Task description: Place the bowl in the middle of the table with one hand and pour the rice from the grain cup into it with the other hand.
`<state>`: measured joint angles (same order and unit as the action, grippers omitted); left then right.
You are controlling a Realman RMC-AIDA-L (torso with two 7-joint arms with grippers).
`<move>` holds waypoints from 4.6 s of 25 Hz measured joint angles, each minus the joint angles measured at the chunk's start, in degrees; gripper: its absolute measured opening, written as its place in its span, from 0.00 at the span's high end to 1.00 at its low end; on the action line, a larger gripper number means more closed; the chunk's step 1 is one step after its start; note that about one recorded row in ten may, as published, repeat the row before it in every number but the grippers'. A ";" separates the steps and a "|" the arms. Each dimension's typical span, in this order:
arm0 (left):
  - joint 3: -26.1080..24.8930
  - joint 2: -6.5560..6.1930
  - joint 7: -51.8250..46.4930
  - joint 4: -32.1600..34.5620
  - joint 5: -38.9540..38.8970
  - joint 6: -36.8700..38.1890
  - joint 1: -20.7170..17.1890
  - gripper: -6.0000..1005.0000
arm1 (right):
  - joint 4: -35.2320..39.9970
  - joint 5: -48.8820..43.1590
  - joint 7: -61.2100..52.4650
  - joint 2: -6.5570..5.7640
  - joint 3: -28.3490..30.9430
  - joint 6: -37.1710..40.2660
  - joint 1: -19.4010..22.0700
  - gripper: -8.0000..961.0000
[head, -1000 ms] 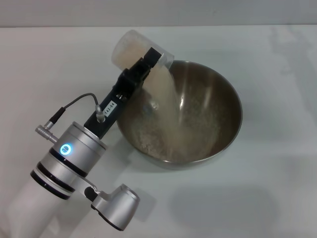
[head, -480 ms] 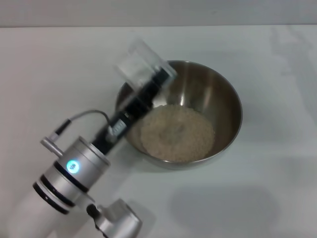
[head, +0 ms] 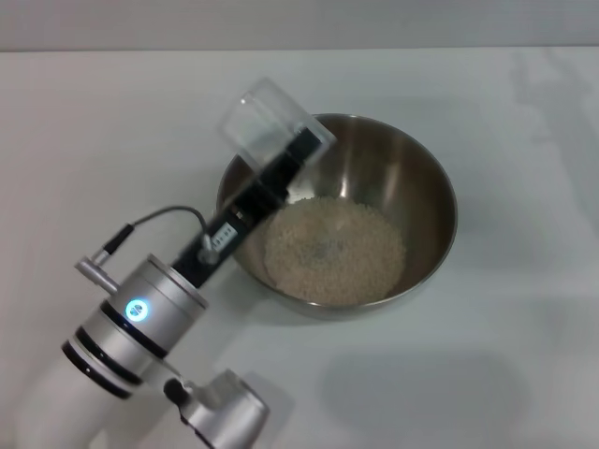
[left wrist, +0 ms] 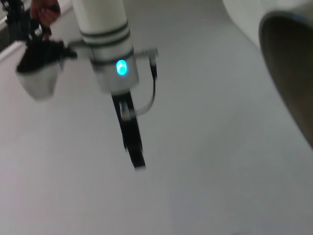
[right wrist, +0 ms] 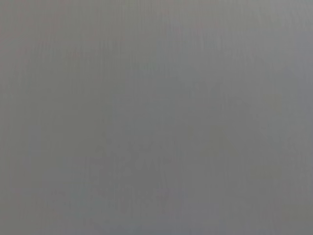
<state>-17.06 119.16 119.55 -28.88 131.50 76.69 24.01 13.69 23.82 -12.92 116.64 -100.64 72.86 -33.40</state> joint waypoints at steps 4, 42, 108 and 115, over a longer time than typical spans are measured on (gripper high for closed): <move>0.46 0.04 0.04 -0.42 0.65 -0.14 -0.28 0.92 | -0.10 0.00 0.00 -0.09 -0.02 0.00 -0.03 0.49; -16.03 -0.06 -77.78 -3.91 -14.46 -3.55 -4.28 0.88 | 0.09 0.04 0.00 0.03 0.10 0.09 -0.30 0.46; -16.25 -0.97 -106.77 1.03 -14.05 -17.24 -10.64 0.52 | -0.31 0.44 -0.21 0.60 0.11 0.06 0.36 0.40; -16.05 -0.94 -109.55 1.79 -9.99 -6.55 -15.46 0.44 | -0.33 0.44 -0.13 0.61 1.19 -0.01 0.37 0.40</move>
<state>-33.11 118.22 9.99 -27.09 121.51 70.14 8.55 13.36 24.26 -13.05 117.25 -99.46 72.85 -33.03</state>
